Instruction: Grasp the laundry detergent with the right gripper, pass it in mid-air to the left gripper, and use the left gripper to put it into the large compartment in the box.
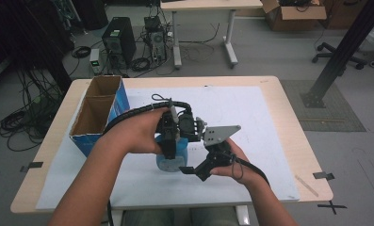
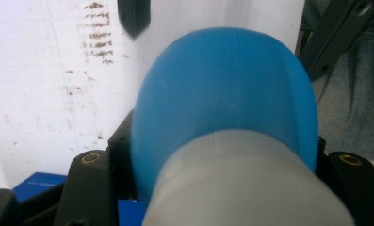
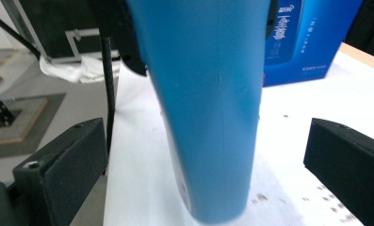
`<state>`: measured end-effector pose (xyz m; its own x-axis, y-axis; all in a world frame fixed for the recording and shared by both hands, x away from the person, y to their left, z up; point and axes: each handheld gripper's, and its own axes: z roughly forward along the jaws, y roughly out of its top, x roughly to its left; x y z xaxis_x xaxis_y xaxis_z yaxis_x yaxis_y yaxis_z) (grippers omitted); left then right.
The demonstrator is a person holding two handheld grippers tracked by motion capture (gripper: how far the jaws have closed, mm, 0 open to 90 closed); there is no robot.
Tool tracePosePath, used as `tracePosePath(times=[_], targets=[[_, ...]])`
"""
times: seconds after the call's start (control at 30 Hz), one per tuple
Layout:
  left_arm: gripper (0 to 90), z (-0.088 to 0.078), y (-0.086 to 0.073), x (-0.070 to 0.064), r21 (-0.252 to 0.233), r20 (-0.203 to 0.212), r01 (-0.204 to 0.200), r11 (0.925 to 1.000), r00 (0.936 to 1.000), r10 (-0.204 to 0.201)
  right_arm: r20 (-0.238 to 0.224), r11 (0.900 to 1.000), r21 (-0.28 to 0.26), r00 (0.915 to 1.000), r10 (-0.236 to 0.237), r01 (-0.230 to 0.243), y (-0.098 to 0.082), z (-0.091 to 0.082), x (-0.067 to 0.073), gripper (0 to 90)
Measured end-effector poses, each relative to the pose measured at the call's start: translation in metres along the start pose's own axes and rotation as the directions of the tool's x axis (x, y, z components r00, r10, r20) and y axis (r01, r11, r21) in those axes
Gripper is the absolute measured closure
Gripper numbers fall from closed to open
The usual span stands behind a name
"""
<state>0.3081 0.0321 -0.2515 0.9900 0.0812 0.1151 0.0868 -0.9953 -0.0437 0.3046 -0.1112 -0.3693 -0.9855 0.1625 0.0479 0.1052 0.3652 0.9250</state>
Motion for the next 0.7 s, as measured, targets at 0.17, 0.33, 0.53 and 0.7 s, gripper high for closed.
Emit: tracePosePath(times=[0.17, 0.33, 0.53, 0.7], targets=[[39.1, -0.002, 0.001, 0.007, 0.000, 0.007, 0.064, 0.9980, 0.9980, -0.064, 0.012, 0.999, 0.043, 0.9996, -0.027, 0.026, 0.007, -0.017, -0.006, 0.3], [39.0, -0.007, 0.002, 0.015, 0.009, 0.047, 0.138, 0.9904, 0.9892, -0.138, 0.055, 0.993, 0.117, 0.9977, -0.041, 0.034, 0.013, -0.036, -0.015, 0.4], [39.0, -0.013, 0.001, 0.022, 0.024, 0.033, 0.235, 0.9718, 0.9713, -0.235, 0.110, 0.977, 0.215, 0.9938, -0.011, -0.013, 0.013, -0.057, -0.030, 0.9], [39.0, -0.022, -0.004, 0.029, 0.020, 0.028, 0.322, 0.9466, 0.9463, -0.322, 0.139, 0.962, 0.272, 0.9902, -0.018, -0.021, 0.010, -0.072, -0.037, 1.1]])
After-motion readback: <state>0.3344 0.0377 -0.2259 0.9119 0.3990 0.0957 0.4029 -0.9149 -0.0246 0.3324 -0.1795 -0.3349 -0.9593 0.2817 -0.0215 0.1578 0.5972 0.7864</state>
